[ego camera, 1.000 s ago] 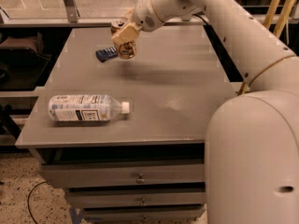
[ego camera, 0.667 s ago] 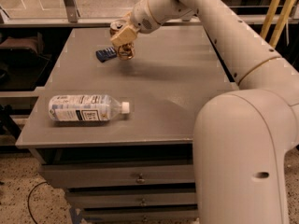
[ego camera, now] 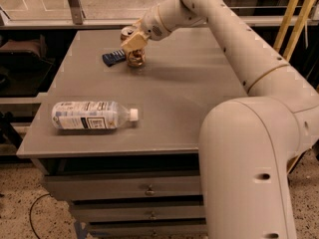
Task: Move orange can near rxbar blueberry
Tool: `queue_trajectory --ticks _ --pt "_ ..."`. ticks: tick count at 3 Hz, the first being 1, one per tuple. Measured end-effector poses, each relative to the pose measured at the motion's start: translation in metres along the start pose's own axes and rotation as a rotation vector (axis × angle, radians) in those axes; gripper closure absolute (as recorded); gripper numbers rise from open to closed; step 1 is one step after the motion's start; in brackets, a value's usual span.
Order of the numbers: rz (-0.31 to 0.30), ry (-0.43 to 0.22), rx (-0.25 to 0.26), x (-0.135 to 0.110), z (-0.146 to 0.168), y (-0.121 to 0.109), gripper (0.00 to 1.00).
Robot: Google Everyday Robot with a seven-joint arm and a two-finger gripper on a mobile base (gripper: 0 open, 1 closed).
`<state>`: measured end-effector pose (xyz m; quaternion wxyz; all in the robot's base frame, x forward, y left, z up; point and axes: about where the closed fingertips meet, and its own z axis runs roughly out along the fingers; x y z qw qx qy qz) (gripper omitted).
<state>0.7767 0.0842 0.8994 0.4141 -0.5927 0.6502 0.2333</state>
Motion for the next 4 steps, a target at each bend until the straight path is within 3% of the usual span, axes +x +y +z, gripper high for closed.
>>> queue_trajectory --ticks 1,4 --pt "-0.001 0.000 -0.007 -0.0005 0.0033 0.0019 0.82" --pt "0.000 0.001 -0.018 -0.0004 0.0098 0.0041 0.12"
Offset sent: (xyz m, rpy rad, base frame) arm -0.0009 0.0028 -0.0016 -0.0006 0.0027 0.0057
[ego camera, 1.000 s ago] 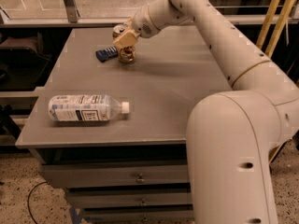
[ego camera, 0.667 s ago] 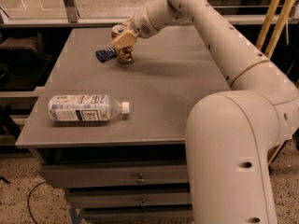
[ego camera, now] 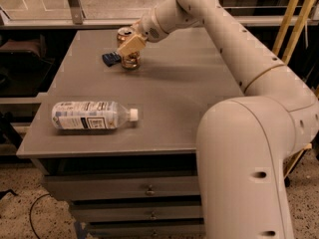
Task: Move orange can near rxbar blueberry
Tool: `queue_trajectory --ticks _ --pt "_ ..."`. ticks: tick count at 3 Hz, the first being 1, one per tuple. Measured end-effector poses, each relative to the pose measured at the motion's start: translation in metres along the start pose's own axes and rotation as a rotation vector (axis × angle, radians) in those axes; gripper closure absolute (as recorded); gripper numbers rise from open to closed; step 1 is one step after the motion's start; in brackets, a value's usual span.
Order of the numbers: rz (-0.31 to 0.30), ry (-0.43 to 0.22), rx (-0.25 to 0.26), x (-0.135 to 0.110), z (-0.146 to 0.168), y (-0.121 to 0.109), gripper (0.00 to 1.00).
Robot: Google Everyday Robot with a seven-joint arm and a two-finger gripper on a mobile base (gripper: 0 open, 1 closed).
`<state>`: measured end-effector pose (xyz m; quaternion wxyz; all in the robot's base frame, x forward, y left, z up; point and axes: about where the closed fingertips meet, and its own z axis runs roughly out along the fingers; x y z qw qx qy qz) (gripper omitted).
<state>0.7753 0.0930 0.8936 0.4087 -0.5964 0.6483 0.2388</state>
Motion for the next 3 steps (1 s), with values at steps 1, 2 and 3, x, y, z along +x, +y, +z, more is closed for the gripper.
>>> queue_trajectory --ticks 1,2,3 --pt "0.001 0.000 -0.006 0.000 0.004 0.001 0.00" --pt "0.001 0.000 -0.006 0.000 0.004 0.001 0.00" --pt "0.003 0.016 -0.003 0.004 -0.006 0.012 0.00"
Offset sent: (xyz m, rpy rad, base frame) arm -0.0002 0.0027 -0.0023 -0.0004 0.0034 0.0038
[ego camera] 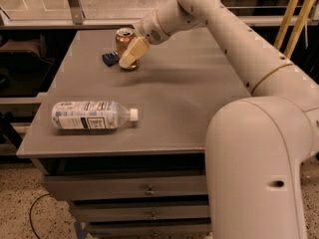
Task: Move orange can near rxbar blueberry
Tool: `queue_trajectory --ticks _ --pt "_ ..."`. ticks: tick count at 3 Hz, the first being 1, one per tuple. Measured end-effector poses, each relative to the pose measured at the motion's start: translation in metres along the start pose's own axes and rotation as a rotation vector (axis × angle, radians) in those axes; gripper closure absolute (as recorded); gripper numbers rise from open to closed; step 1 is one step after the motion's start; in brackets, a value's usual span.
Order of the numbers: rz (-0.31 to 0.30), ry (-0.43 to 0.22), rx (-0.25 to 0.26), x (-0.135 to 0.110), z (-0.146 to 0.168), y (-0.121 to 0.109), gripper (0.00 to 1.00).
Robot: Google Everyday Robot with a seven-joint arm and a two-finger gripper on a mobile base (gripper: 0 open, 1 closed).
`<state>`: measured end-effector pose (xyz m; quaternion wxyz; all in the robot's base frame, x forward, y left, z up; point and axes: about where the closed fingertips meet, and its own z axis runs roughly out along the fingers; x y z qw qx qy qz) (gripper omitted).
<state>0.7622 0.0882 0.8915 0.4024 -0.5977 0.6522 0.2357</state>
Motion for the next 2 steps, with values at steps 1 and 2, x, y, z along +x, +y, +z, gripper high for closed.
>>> queue_trajectory --ticks 1,2 --pt "0.003 -0.010 0.086 -0.004 -0.046 0.014 0.00" --pt "0.027 0.006 0.105 0.013 -0.051 0.026 0.00"
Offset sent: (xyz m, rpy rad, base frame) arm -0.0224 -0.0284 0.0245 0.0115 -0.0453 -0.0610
